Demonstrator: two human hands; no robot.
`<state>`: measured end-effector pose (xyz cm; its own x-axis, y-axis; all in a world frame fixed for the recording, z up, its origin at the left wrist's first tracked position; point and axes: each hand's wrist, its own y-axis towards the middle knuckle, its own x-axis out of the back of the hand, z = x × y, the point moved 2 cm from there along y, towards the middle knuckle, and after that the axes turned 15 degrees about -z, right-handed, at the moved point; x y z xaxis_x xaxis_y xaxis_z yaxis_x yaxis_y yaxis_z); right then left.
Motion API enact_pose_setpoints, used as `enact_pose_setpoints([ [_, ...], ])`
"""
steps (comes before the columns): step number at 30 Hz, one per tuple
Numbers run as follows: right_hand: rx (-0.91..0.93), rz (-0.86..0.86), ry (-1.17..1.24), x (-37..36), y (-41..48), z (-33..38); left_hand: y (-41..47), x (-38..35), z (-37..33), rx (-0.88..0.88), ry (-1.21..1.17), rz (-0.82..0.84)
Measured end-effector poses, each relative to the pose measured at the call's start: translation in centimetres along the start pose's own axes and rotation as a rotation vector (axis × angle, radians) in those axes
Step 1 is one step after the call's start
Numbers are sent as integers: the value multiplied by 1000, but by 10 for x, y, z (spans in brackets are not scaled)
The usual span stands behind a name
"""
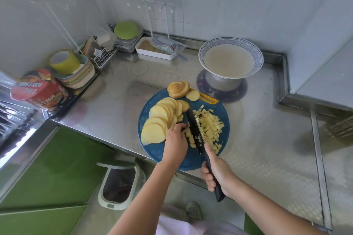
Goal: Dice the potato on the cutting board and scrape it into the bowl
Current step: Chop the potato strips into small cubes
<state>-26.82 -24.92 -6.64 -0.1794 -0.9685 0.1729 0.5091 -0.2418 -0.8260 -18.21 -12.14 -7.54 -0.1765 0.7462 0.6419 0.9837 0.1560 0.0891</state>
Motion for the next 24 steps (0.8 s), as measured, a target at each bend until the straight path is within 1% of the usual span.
enact_pose_setpoints([
  [3, 32, -1, -15, 2, -1, 1, -4, 1, 0, -68, 100, 5],
  [10, 84, 26, -12, 6, -6, 8, -5, 2, -6, -46, 215, -63],
  [13, 164, 45, -51, 12, -10, 20, 1, 5, -11, -16, 283, -15],
  [15, 185, 74, -93, 18, -12, 27, 4, 8, -15, -8, 331, 21],
  [18, 202, 99, -218, 28, -17, 31, 3, 12, -21, -26, 479, 79],
  [21, 216, 104, -338, 38, -20, 30, -5, 15, -13, 60, 478, 84],
  [24, 216, 146, -440, 50, -23, 30, -17, 20, -7, 158, 455, 60],
])
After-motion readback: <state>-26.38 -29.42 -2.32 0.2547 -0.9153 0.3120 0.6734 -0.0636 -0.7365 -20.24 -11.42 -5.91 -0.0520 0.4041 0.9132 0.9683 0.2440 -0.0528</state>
